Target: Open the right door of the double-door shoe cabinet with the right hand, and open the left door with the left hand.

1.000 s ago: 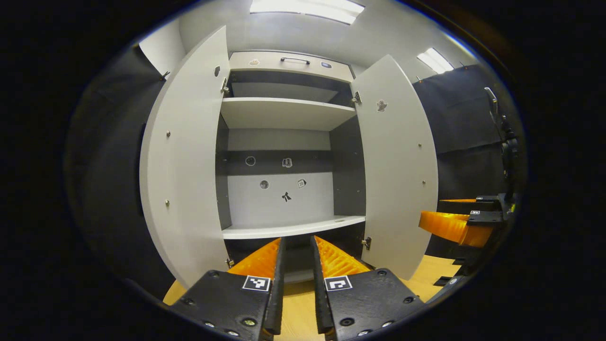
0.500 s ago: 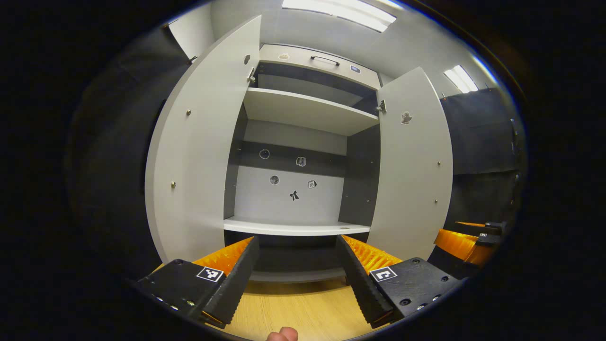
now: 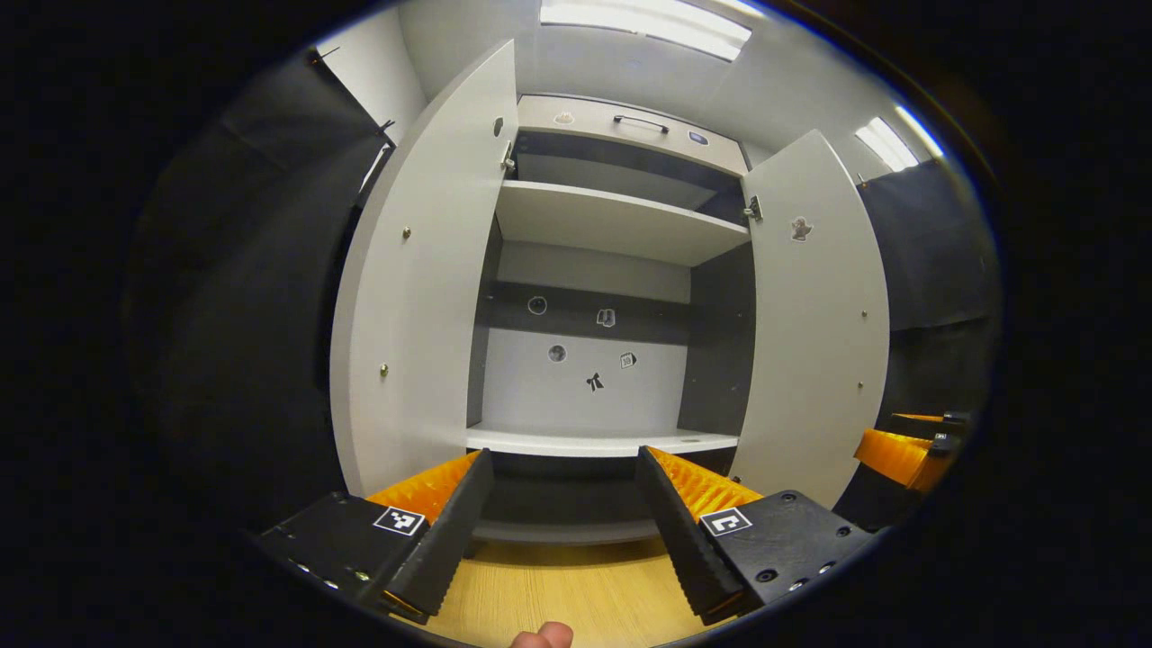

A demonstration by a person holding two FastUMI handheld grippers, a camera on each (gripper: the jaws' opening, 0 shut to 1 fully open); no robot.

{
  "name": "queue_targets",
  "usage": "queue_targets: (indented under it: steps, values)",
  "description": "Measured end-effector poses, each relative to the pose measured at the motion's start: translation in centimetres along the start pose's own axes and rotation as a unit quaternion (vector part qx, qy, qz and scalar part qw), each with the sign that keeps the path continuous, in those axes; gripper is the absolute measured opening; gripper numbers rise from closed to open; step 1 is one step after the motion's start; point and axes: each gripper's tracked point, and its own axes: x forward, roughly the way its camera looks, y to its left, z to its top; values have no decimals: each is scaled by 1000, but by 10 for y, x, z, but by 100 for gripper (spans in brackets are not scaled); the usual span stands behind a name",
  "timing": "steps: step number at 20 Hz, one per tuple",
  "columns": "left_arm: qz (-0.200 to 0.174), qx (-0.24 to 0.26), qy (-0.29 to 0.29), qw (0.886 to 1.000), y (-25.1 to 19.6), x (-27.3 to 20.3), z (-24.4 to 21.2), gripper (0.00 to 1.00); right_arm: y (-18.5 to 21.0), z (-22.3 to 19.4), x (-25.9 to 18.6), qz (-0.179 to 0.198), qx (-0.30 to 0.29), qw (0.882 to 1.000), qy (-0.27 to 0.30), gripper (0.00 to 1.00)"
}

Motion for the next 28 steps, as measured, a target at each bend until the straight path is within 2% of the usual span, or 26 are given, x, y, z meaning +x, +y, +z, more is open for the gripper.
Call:
queue_targets:
  steps: [28]
  values:
    - [-12, 4, -16, 1000, -18, -11, 10, 95, 2, -3, -18, 0, 9, 1000, -5, 94]
